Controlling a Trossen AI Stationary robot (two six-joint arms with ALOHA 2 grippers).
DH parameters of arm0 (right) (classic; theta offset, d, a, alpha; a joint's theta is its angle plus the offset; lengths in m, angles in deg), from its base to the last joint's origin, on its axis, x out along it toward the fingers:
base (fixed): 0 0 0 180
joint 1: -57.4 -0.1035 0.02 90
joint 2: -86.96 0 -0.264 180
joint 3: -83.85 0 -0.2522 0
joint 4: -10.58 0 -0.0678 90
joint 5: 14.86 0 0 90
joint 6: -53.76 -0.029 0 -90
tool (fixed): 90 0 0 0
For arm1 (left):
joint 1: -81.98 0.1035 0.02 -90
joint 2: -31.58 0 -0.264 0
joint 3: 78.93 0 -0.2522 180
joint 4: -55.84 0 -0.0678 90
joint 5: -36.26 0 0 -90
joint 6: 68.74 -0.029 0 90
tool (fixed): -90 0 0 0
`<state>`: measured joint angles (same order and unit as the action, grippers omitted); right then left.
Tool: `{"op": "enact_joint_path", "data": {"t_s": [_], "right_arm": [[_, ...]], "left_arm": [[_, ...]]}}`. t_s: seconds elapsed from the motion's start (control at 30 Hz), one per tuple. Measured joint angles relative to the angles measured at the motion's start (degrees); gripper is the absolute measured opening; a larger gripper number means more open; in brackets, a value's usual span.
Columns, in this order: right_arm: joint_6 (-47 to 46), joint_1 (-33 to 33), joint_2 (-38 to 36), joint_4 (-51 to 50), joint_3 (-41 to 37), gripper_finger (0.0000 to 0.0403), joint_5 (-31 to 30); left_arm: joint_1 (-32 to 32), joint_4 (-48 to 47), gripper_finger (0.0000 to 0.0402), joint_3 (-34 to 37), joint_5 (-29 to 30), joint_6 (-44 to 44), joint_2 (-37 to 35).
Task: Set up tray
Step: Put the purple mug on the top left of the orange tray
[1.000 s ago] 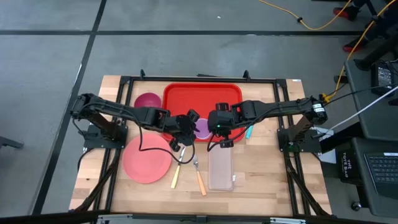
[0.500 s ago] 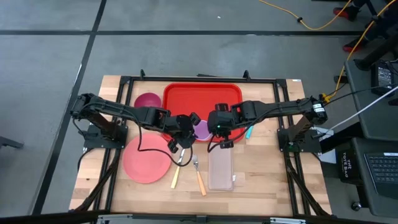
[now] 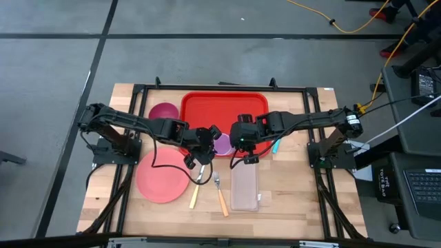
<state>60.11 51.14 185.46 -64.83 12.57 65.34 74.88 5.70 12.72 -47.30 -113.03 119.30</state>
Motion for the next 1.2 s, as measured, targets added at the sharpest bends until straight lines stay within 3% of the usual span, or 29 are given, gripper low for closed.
{"op": "enact_joint_path", "data": {"t_s": [0.4,0.8,1.03,1.2], "right_arm": [[6.8,0.0,0.0,2.2,0.1,0.0087,-2.4],[7.7,0.8,-0.1,-4.1,8.2,0.0082,-2.4],[5.9,3.6,-1.2,3.2,1.1,0.0010,2.2],[6.0,4.4,-1.2,9.6,-3.6,0.0013,2.4]], "left_arm": [[0.2,-3.9,0.0002,0.0,0.1,0.0,-0.1],[3.9,-8.8,0.0002,0.0,-0.2,0.3,-5.5],[7.8,-10.2,0.0002,2.1,-4.0,2.1,-10.6],[10.4,-10.1,0.0002,6.3,-4.5,3.0,-14.1]]}}
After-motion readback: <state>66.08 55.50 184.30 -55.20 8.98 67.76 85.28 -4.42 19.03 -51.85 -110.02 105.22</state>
